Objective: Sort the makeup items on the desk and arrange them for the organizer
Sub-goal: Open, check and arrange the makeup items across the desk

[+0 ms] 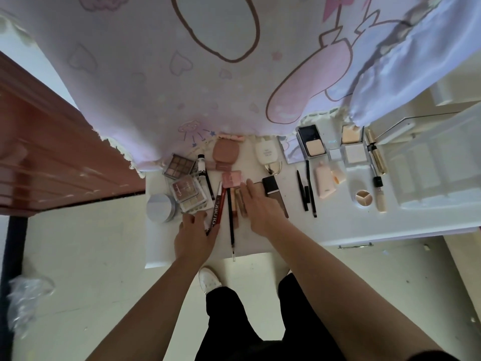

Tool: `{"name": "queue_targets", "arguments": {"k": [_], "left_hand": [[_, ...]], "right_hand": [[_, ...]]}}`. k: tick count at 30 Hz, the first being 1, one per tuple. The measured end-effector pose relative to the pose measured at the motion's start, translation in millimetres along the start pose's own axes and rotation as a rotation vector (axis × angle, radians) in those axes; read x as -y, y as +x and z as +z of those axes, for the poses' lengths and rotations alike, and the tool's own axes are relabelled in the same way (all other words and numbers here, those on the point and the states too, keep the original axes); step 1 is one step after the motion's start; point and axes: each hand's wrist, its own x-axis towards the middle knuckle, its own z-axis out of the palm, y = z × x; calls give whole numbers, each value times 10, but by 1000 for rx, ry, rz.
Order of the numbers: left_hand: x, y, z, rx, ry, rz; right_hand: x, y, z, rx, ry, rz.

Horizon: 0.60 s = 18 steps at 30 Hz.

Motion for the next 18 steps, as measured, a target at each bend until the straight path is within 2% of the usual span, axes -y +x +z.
{"name": "queue_targets", "arguments": {"k": [4,7,10,13,16,18], "left_hand": [[-13,-14,7,-1,-30,-27],[-12,-31,-20,24,-55,-46],[2,-28,-94,68,-115,-47],[-37,-36,-225,18,-203,-40],[-286,-45,-498,-39,-495,-69],[-522,-68,-743,100,-803,-164]], "right_hand": [[17,6,9,-22,-54,-39],[-23,-14,25,-29,21,-83],[-58,-110,-102,-74,352,-14],[-85,-282,-295,-229,728,65],[-138,-434,-376,-334,963,70],[-154,-508,-420,-351,995,14]]}}
